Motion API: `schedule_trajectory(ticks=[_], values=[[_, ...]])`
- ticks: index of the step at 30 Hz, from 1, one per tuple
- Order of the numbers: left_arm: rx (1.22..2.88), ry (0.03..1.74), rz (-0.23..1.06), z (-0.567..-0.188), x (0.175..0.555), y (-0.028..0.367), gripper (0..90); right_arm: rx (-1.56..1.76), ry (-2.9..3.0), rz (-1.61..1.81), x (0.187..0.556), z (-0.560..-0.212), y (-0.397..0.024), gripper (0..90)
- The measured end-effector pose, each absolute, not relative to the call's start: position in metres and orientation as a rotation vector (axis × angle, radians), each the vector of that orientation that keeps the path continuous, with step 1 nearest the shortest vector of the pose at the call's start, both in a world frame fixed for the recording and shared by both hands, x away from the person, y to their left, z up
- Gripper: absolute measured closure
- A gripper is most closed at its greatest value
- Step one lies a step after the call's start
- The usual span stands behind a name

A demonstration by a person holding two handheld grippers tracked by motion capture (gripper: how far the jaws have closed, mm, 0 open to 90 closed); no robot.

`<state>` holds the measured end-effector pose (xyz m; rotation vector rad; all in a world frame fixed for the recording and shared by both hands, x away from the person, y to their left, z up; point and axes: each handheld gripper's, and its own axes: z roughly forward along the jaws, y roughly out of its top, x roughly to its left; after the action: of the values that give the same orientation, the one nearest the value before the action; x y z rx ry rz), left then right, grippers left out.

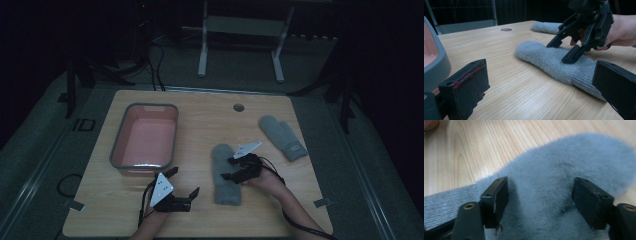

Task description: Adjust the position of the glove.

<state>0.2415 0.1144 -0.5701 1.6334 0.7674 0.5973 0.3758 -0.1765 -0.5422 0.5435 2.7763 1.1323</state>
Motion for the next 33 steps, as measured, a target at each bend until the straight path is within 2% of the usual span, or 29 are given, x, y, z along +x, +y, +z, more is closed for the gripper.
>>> schedule_trajectory(ticks=[7, 18, 25, 33], values=[[1.638, 0.754, 0.601, -0.57, 0.241, 0.114, 1.1, 0.562, 2.667, 1.235, 0.372, -0.512, -0.198, 26.0], [1.638, 0.749, 0.601, -0.57, 0.24, 0.114, 1.1, 0.731, 2.385, 1.274, 0.393, -0.465, -0.28, 36.3], [1.636, 0.754, 0.597, -0.57, 0.241, 0.114, 1.1, 0.909, 2.338, 1.209, 0.425, -0.472, -0.325, 40.7], [1.635, 0.756, 0.595, -0.57, 0.241, 0.114, 1.1, 1.043, 2.318, 1.07, 0.463, -0.5, -0.35, 49.9]])
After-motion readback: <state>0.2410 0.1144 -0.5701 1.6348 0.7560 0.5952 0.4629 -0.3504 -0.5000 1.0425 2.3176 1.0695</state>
